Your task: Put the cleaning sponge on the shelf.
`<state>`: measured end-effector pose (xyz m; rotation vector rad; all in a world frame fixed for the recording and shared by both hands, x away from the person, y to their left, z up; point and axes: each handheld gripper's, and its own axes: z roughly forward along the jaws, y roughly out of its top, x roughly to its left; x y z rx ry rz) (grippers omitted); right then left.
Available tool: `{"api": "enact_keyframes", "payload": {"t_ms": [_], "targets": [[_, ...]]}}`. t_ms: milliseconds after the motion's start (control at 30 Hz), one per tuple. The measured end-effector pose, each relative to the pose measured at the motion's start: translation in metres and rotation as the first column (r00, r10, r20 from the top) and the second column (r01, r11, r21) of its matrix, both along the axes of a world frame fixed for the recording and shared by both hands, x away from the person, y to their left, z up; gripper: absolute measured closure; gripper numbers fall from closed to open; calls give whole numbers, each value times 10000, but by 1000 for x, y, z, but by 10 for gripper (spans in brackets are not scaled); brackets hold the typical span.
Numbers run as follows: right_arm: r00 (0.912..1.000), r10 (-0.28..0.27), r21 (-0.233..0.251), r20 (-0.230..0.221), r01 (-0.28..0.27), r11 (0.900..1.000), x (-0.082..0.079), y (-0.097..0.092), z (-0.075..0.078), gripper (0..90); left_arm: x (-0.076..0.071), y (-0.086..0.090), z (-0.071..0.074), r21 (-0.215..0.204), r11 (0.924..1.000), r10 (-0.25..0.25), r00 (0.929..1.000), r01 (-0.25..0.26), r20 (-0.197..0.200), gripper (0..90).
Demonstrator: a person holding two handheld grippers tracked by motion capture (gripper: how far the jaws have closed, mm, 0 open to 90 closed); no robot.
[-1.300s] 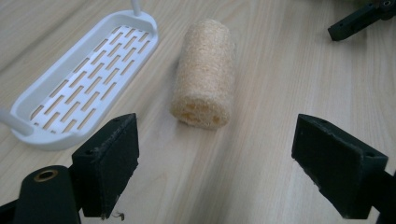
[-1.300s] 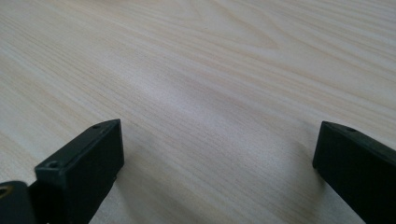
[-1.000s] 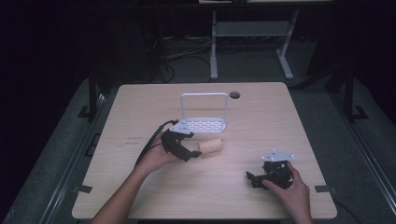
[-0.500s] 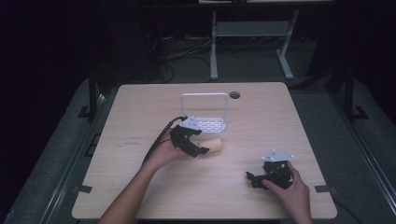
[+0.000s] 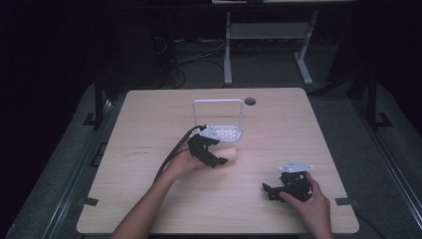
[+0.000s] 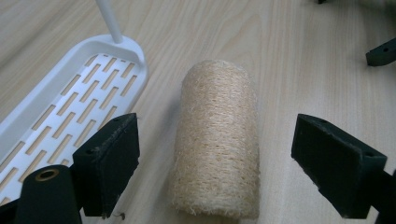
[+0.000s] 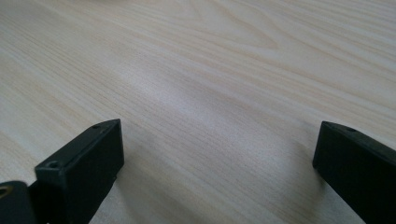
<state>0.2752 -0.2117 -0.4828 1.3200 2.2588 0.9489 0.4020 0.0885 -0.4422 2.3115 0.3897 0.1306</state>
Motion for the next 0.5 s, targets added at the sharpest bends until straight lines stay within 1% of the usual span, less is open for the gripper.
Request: {"api": "enact_keyframes", "payload": {"t_ms": [133,300,333,467,500], "targets": [[10000,-2,2,-3,2,10000,0,0,0,16,1,-5,-6,156,9998,-138,9999,139,-80,151],[10000,-3,2,-1,3,10000,0,0,0,16,1,-10,-12,278,9995,-160,9998,163,-134,155],[10000,-2,0,0,2,10000,0,0,0,16,2,-10,-14,458,9985,-279,9996,283,-99,164],[10000,-5,0,-3,5,10000,0,0,0,16,3,-12,-16,506,9983,-277,9996,282,-100,175],[10000,-3,0,-2,3,10000,0,0,0,16,3,-12,-17,424,9988,-228,9997,232,-101,194]]}}
